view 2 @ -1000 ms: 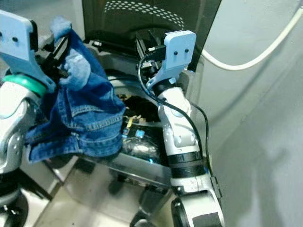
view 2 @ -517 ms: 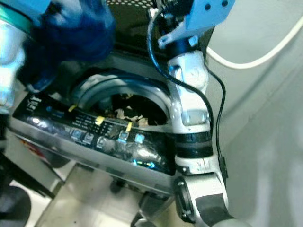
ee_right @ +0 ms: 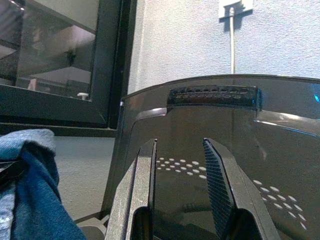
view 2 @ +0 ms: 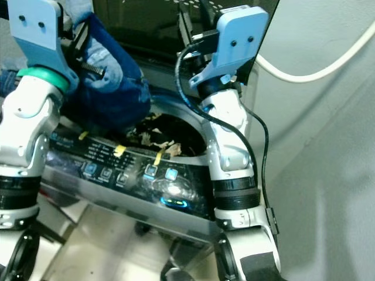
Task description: Clothes washing
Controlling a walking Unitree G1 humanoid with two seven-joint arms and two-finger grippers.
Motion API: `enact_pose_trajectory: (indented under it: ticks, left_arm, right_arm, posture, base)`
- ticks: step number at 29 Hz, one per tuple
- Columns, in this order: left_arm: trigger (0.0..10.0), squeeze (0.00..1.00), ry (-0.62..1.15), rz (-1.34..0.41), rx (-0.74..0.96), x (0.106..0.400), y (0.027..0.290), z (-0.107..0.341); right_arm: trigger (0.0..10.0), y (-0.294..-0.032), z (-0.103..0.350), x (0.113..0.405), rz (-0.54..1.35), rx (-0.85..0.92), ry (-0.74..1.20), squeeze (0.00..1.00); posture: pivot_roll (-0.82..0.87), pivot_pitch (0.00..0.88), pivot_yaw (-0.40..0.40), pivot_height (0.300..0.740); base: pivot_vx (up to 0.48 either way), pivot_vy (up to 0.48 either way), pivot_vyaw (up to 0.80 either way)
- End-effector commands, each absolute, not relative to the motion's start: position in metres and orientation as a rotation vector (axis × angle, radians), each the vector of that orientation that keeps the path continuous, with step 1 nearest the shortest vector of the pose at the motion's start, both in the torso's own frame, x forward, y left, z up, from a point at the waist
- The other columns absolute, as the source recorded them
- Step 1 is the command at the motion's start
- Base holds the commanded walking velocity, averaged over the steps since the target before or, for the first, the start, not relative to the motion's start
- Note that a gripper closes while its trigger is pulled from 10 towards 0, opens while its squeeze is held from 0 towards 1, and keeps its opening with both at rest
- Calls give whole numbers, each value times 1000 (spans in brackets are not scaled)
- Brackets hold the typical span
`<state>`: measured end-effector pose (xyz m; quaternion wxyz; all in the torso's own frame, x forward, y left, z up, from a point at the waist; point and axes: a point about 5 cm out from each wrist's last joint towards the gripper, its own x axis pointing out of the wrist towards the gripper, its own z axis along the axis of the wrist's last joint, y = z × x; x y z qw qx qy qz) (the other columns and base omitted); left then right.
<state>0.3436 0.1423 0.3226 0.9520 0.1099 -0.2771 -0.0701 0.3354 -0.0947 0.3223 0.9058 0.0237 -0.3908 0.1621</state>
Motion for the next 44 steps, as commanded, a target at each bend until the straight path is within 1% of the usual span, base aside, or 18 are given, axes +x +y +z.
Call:
enact_pose_trajectory:
  ticks: [1,12,23,25,29,30,32,34,35,36,37,38,39,40,41,42,43,44]
  left_arm:
    - [10000,0,-600,-132,217,343,144,329]
    - [10000,0,-578,-140,200,338,144,332]
    - [10000,0,-572,-148,219,340,143,329]
    - [10000,0,-514,-192,133,343,142,324]
    - [10000,0,-494,-210,106,344,141,322]
    - [10000,0,-450,-222,80,346,142,319]
    - [10000,0,-450,-222,80,346,142,319]
    - [10000,0,-224,-259,-59,359,148,304]
    - [10000,0,-170,-285,-50,364,149,301]
    - [10000,0,-170,-285,-50,364,149,301]
    - [10000,0,-157,-312,32,369,148,300]
    - [10000,0,-157,-312,32,369,148,300]
    - [10000,0,-164,-329,107,372,147,301]
    - [10000,0,-164,-329,107,372,147,301]
    - [10000,0,-167,-354,200,376,144,299]
    - [10000,0,-167,-354,200,376,144,299]
    - [10000,0,-166,-385,265,379,139,297]
    - [10000,0,-166,-385,265,379,139,297]
  right_arm:
    - [10000,-93,324,335,338,54,-820,0]
    - [10000,-94,322,334,336,49,-807,0]
    - [10000,-94,321,335,339,49,-805,0]
    - [10000,-93,321,335,341,46,-804,0]
    - [10000,-93,320,335,342,45,-803,0]
    - [10000,-93,320,335,343,43,-802,0]
    - [10000,-93,320,335,343,43,-802,0]
    - [10000,-92,320,335,340,30,-803,0]
    - [10000,-94,320,335,318,-6,-810,0]
    - [10000,-94,320,335,318,-6,-810,0]
    - [10000,-100,320,340,248,-117,-809,0]
    - [10000,-100,320,340,248,-117,-809,0]
    - [10000,-105,320,343,198,-197,-810,0]
    - [10000,-105,320,343,198,-197,-810,0]
    - [10000,-115,317,351,154,-230,-767,0]
    - [10000,-115,317,351,154,-230,-767,0]
    - [10000,-129,312,361,112,-253,-707,0]
    - [10000,-129,312,361,112,-253,-707,0]
  posture:
    - [82,24,-21,740]
    - [77,22,-22,740]
    - [78,21,-21,740]
    - [76,19,-20,740]
    - [76,18,-21,740]
    - [76,17,-21,740]
    - [76,17,-21,740]
    - [76,16,-23,740]
    - [76,16,-23,740]
    - [76,16,-23,740]
    - [74,18,-22,740]
    - [74,18,-22,740]
    - [74,18,-22,740]
    - [74,18,-22,740]
    - [68,20,-17,740]
    - [68,20,-17,740]
    - [62,25,-12,740]
    - [62,25,-12,740]
  base:
    - [0,480,0]
    - [0,430,0]
    - [0,0,0]
    - [0,0,0]
    - [0,0,0]
    - [0,0,0]
    - [0,0,0]
    - [0,0,0]
    - [0,0,0]
    - [0,0,0]
    - [0,0,0]
    - [0,0,0]
    - [0,0,0]
    - [0,0,0]
    - [0,0,0]
    - [0,0,0]
    - [0,0,0]
    - [0,0,0]
